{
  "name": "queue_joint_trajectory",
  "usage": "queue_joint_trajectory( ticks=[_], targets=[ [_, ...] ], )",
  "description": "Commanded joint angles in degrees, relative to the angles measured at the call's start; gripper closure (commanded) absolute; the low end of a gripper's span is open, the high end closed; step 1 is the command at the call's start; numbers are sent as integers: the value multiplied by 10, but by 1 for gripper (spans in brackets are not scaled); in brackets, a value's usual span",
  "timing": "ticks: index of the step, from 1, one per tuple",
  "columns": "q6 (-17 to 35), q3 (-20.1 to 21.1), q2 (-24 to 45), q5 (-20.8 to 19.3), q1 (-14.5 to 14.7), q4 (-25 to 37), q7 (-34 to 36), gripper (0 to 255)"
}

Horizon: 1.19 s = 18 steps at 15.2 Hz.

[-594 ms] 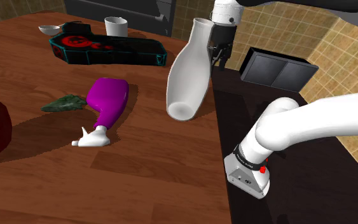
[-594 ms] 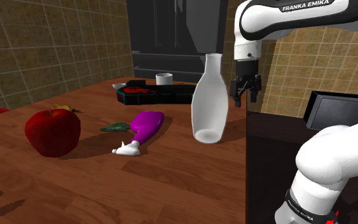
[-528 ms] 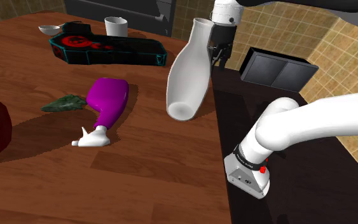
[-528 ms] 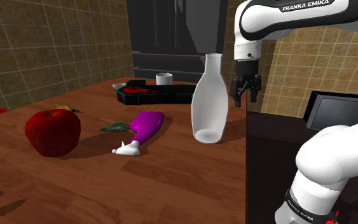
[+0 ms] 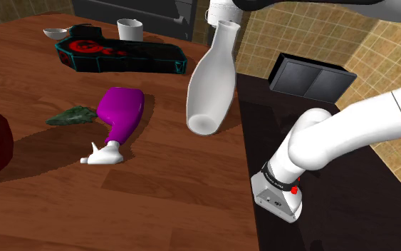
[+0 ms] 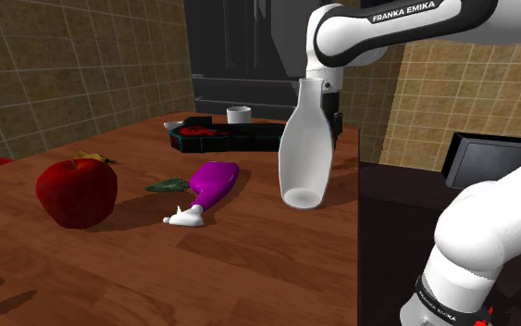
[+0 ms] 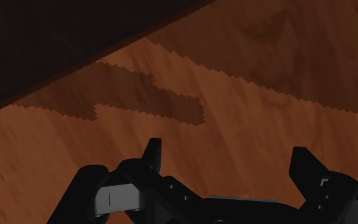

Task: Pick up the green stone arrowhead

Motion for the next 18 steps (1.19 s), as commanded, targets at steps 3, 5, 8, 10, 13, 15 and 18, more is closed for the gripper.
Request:
queue_joint_trajectory(
  ticks=[3, 5, 8, 10, 13, 15, 18],
  targets=[
    [41, 28, 52, 11, 23, 35, -6, 0],
    [61, 42, 80, 14, 33, 55, -9, 0],
    [87, 62, 122, 14, 48, 87, -12, 0],
    [103, 76, 150, 12, 57, 110, -14, 0],
    [124, 98, 191, 6, 70, 147, -15, 0],
    [137, 112, 219, -1, 79, 173, -15, 0],
    [153, 132, 261, -15, 92, 214, -14, 0]
  ],
)
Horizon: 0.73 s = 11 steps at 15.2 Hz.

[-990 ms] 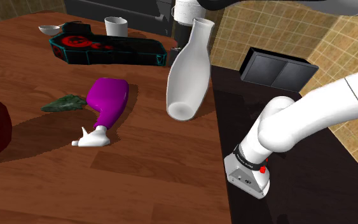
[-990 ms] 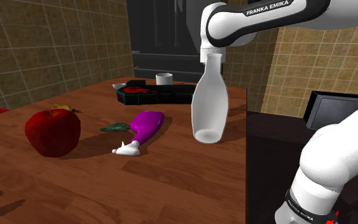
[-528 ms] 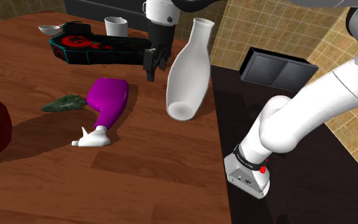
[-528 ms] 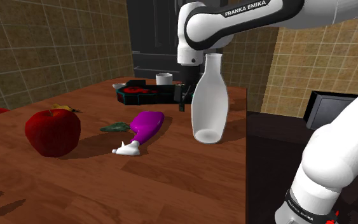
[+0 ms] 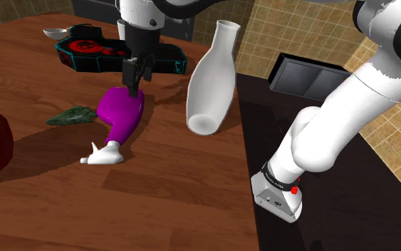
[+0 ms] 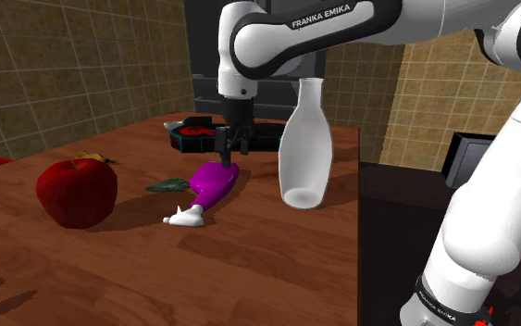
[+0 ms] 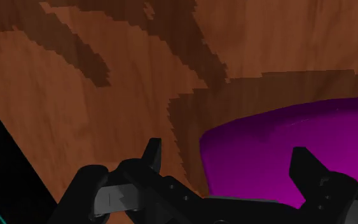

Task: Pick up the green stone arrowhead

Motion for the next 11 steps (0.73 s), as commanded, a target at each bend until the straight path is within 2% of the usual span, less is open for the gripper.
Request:
queue_joint_trajectory(
  ticks=[1, 11],
  targets=[
    [11, 16, 31, -11, 10, 30, 4, 0],
    [35, 72, 163, -86, 66, 173, 16, 0]
  ],
)
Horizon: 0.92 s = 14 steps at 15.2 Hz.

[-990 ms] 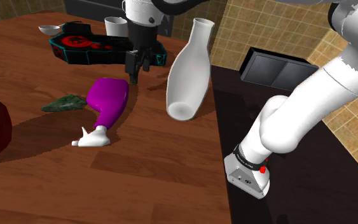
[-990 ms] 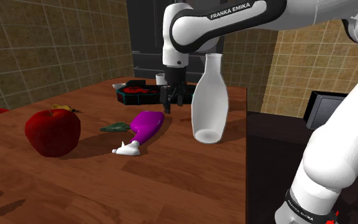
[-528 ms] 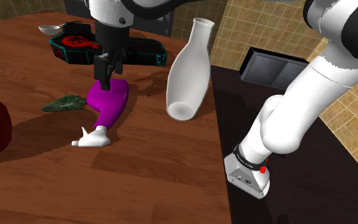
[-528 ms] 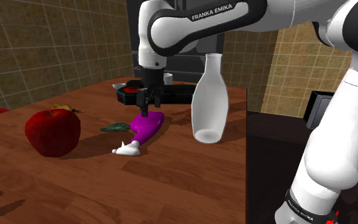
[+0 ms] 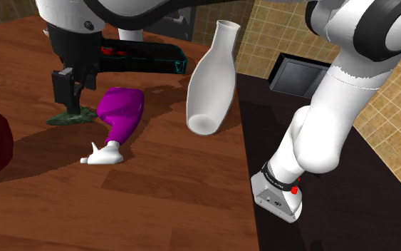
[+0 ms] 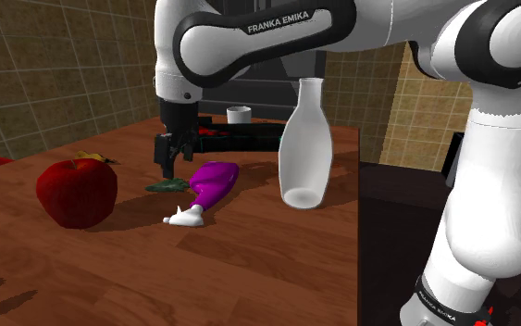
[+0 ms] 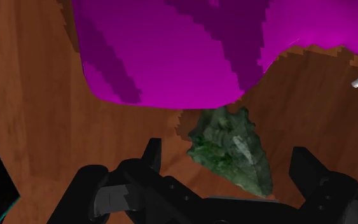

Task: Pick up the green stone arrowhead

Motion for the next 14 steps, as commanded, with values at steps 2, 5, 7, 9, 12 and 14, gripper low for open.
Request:
queue_joint_trajectory(
  ticks=[2, 5, 7, 9, 12, 14],
  targets=[
    [17, 3, 10, -7, 4, -4, 2, 0],
    [39, 2, 13, -9, 4, -25, 3, 0],
    [58, 2, 15, -11, 4, -42, 5, 0],
    [58, 2, 15, -11, 4, -42, 5, 0],
    [57, 2, 16, -11, 5, -39, 6, 255],
    [57, 2, 17, -11, 4, -39, 5, 255]
  ],
)
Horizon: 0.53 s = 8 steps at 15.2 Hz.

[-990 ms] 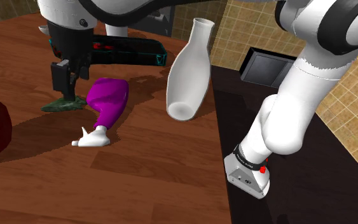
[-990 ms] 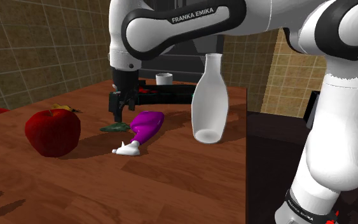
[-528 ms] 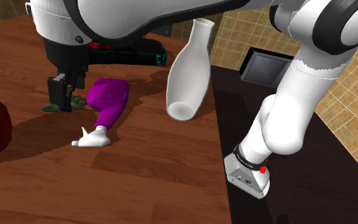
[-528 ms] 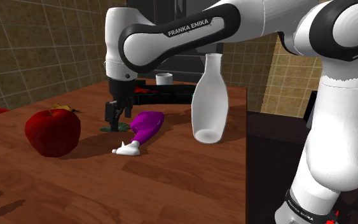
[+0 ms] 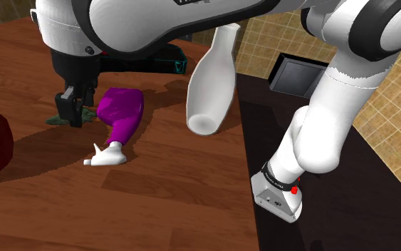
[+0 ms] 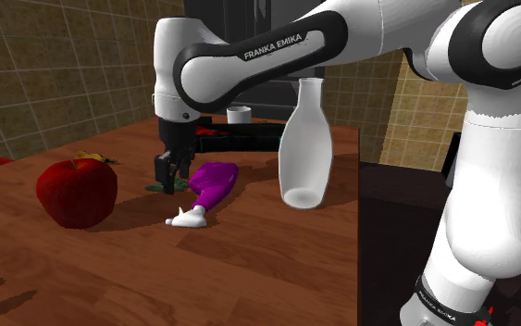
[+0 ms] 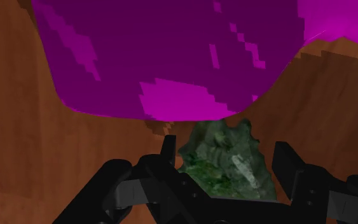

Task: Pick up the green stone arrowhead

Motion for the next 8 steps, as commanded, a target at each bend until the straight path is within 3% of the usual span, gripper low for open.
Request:
queue_joint_trajectory(
  ticks=[1, 8],
  targets=[
    [0, 0, 2, 0, 0, -2, 0, 255],
    [-21, 0, -2, 3, 0, 15, -2, 255]
  ],
)
